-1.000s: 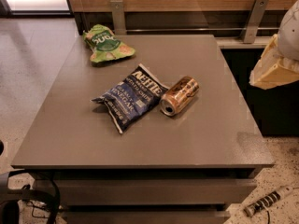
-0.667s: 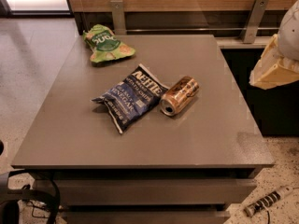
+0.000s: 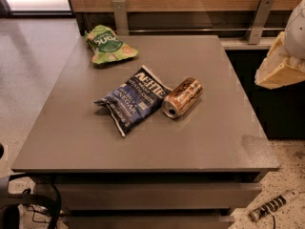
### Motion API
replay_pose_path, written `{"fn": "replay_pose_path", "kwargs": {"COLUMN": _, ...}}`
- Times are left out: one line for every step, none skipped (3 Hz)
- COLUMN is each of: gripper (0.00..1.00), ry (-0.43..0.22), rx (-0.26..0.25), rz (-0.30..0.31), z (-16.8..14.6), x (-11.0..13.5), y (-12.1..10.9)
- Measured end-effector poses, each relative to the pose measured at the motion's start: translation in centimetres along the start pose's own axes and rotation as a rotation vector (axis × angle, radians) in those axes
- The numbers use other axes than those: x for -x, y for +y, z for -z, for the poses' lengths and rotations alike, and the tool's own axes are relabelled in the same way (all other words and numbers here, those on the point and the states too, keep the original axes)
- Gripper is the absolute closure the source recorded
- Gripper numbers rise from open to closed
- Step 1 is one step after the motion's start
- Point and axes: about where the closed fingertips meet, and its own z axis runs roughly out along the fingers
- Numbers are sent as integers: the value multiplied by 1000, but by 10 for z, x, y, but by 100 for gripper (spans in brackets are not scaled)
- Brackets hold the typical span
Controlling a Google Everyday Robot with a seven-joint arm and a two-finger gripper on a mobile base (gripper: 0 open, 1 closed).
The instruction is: Move orange can near green rice chip bag
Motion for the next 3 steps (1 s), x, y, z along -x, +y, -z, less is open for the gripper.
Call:
{"fn": "replay_pose_path", "kwargs": {"gripper": 26, "ry": -2, "rx": -7, "rz": 1, "z": 2, "x": 1, "y": 0}}
{"fn": "replay_pose_path", "kwargs": {"gripper": 0, "ry": -6, "rx": -21, "rz": 3, "z": 5, "x": 3, "y": -1}}
{"fn": "replay_pose_path", "kwargs": {"gripper": 0, "ry": -6, "rx": -21, "rz": 3, "z": 5, "x": 3, "y": -1}}
